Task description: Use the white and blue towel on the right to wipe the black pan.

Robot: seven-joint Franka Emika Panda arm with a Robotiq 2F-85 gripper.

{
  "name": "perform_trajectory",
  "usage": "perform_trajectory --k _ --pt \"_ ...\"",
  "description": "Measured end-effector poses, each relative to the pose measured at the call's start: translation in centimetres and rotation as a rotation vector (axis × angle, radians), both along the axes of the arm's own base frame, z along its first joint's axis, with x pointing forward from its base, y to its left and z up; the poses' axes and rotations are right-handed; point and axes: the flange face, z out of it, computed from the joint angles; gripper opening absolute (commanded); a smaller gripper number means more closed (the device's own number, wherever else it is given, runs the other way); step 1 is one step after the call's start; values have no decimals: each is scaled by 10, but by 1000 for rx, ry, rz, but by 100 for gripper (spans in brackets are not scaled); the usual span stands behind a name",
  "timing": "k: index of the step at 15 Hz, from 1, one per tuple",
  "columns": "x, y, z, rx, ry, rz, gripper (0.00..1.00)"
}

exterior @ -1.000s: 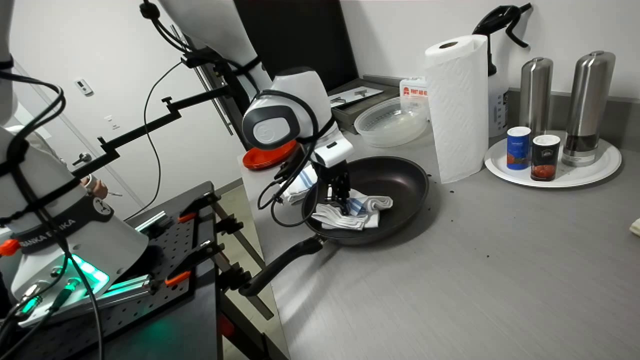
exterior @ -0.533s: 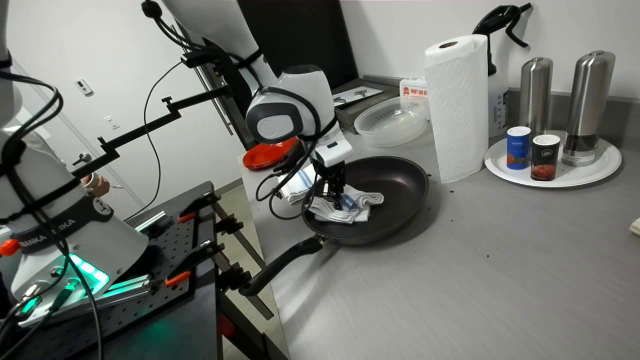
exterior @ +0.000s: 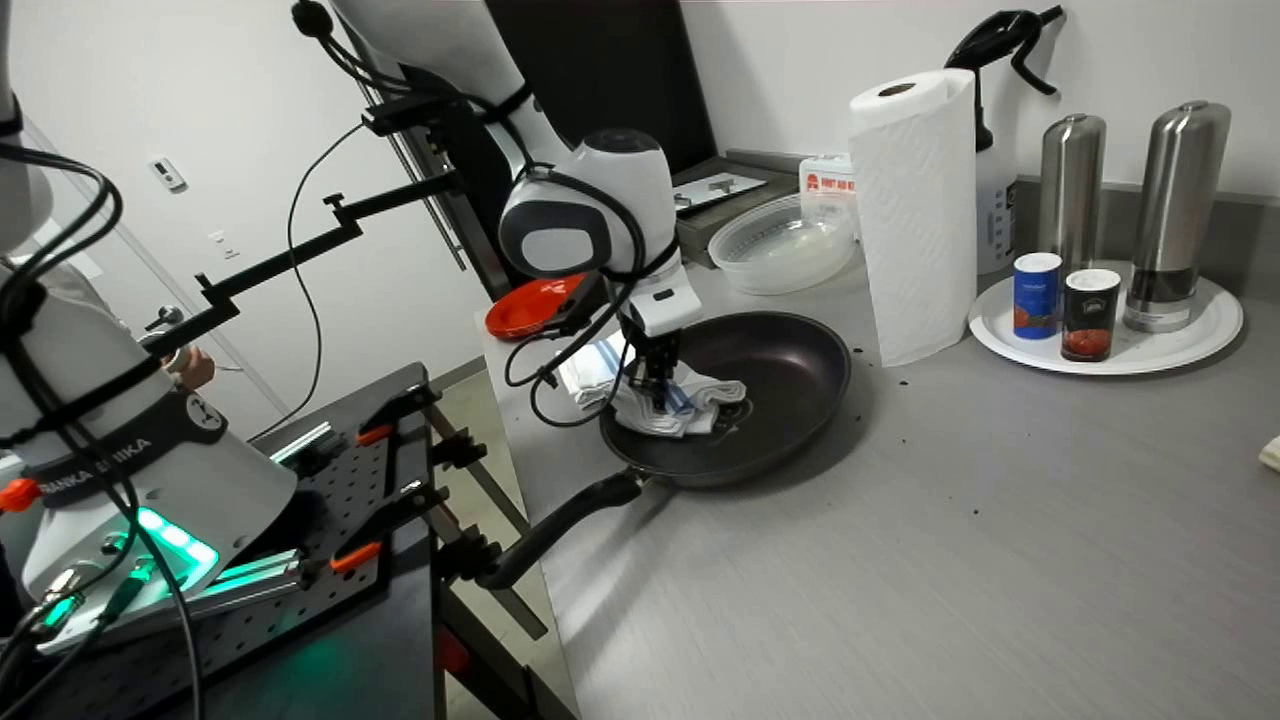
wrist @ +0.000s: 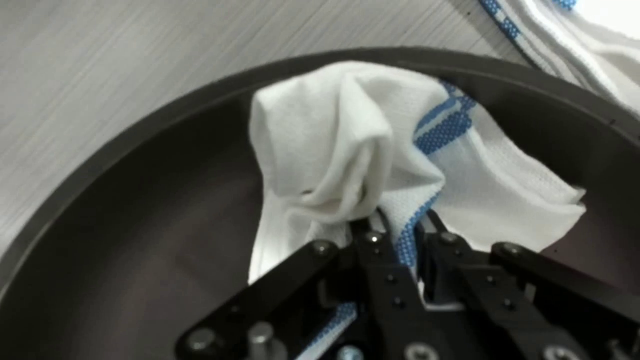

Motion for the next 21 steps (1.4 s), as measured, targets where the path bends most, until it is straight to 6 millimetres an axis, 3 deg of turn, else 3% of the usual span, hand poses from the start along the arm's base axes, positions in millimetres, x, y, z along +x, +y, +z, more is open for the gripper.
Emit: perform_trajectory --k 6,13,21 --pt "6 6 0 39 17 -24 4" --pt "33 14 13 55 -38 -22 4" --pt "61 20 51 96 -129 -5 4"
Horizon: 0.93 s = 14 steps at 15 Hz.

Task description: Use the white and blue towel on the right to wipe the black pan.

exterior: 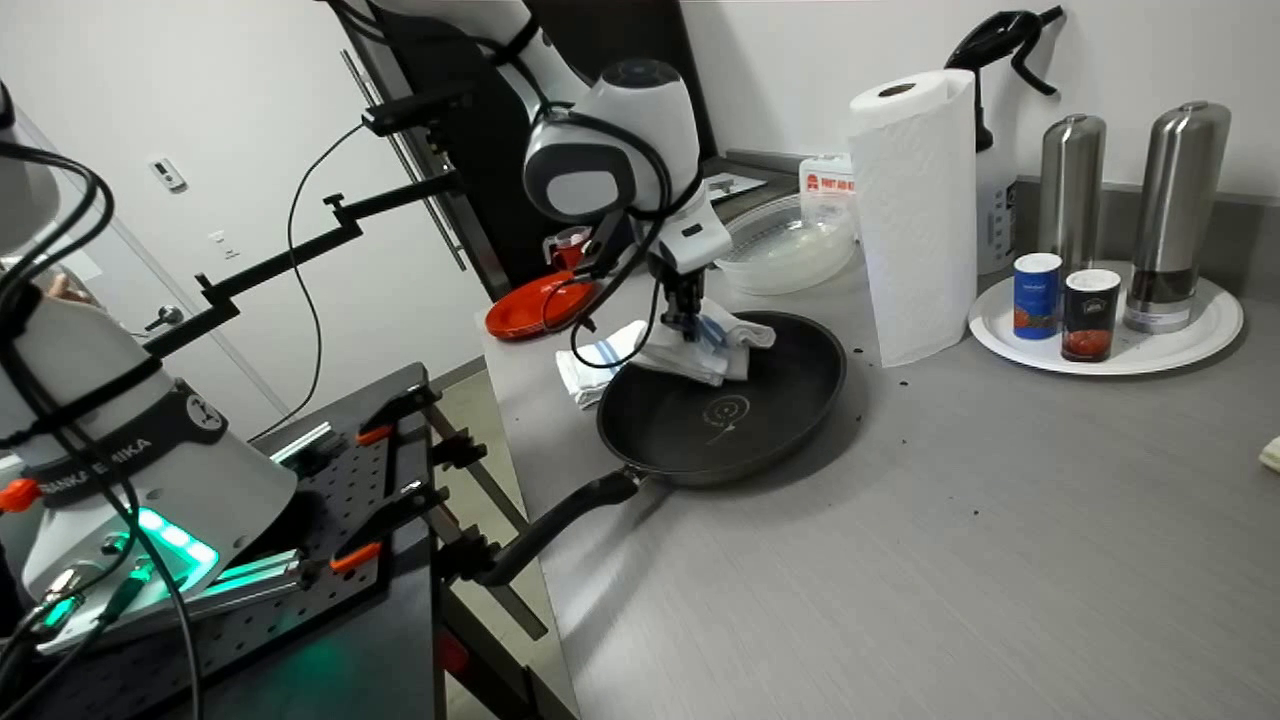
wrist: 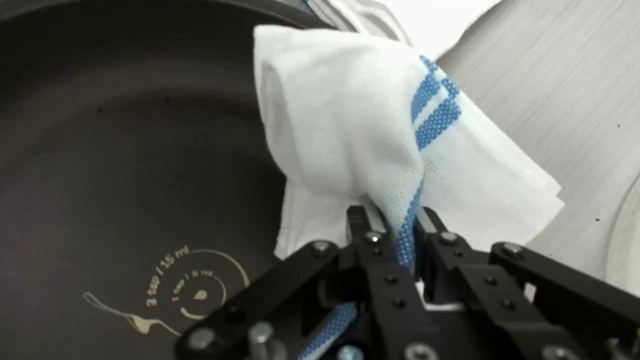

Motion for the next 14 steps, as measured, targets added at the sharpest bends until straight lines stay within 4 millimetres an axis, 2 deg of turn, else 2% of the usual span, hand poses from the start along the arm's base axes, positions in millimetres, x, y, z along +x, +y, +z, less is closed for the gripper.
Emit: perform_trajectory --k 3,5,9,11,14 --pt "14 -11 31 -47 -58 22 4" --pt "24 -34 58 -133 -109 60 4" --pt "37 -102 109 -329 -198 92 4" --pt "38 -138 123 -414 -229 77 4" --pt "32 -182 133 -477 -239 16 4"
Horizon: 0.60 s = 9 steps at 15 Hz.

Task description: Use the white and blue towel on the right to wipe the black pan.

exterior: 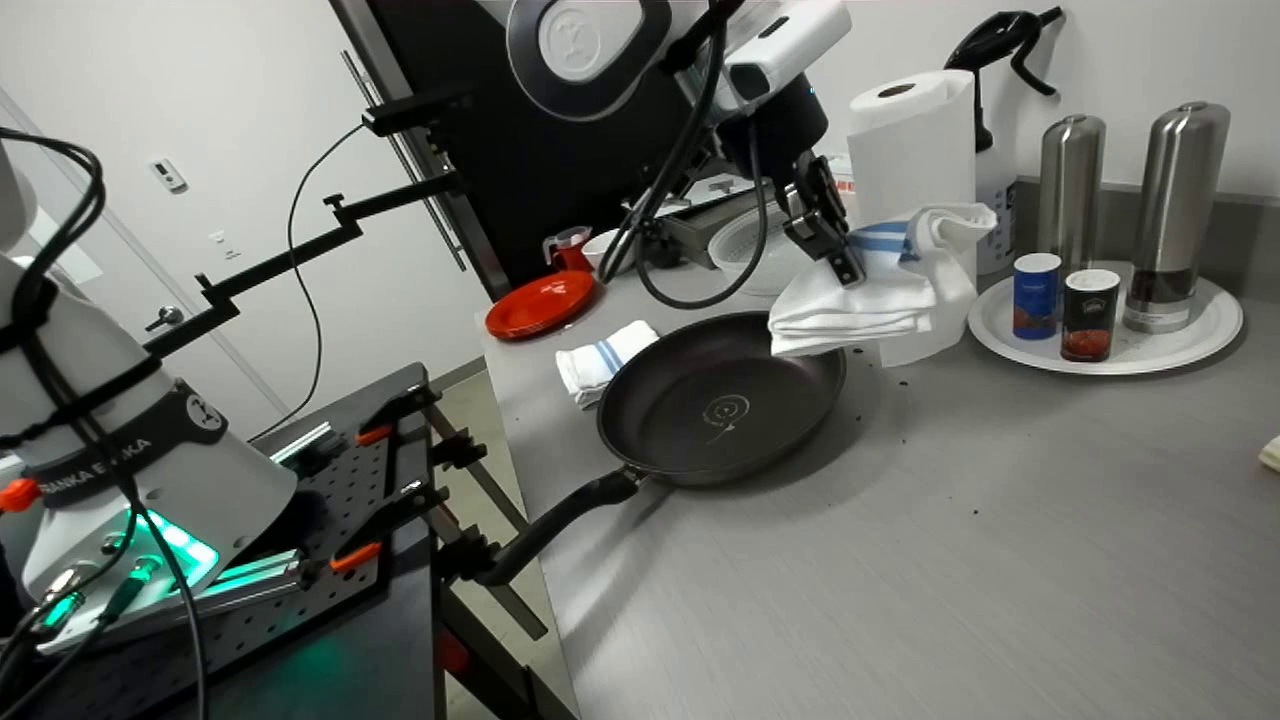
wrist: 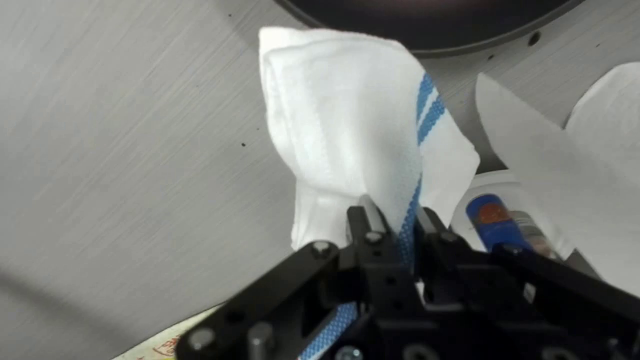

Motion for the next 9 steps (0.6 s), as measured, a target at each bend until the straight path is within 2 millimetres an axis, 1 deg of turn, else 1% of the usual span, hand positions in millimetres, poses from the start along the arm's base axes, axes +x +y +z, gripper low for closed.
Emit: perform_trajectory --k 2,4,7,9 --pt "-6 -23 -1 -4 1 -51 4" --pt "-11 -44 -7 4 7 -101 4" --pt "-20 -77 -22 17 23 -175 4" --pt "-27 -97 -36 27 38 -223 4"
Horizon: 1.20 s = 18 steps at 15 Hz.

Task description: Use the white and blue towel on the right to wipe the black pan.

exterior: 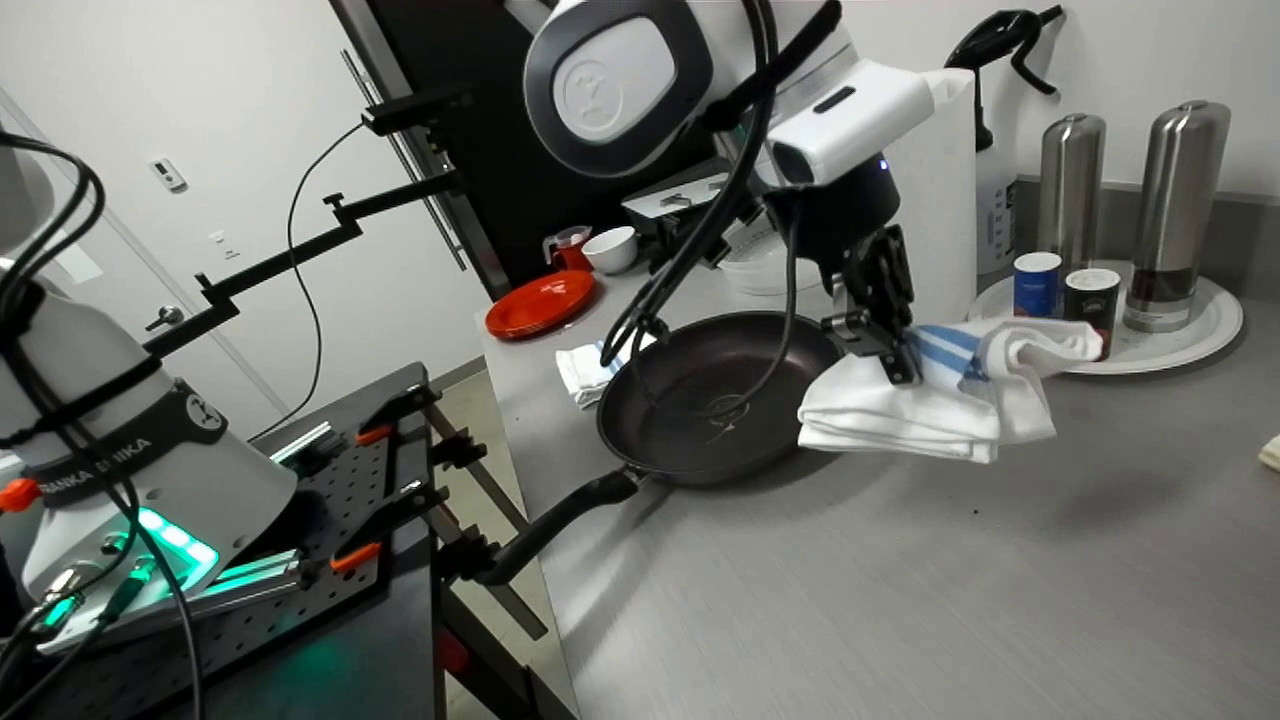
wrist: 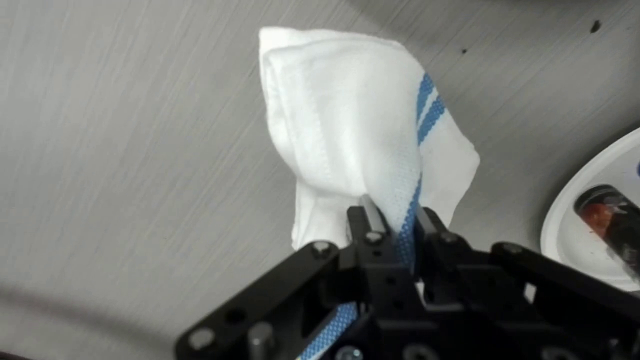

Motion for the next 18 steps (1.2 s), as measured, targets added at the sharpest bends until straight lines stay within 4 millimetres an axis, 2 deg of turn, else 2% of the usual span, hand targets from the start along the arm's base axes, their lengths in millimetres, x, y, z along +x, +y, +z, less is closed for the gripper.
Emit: perform_trajectory --k 4,10,14,17,18 --pt "-8 -29 -34 33 15 -81 4" --pt "-13 -48 -84 71 39 -140 4" --pt "-13 -55 -104 79 57 -154 4" --pt "-11 -58 -111 82 64 -159 4" --pt "-11 -59 -113 83 65 -159 39"
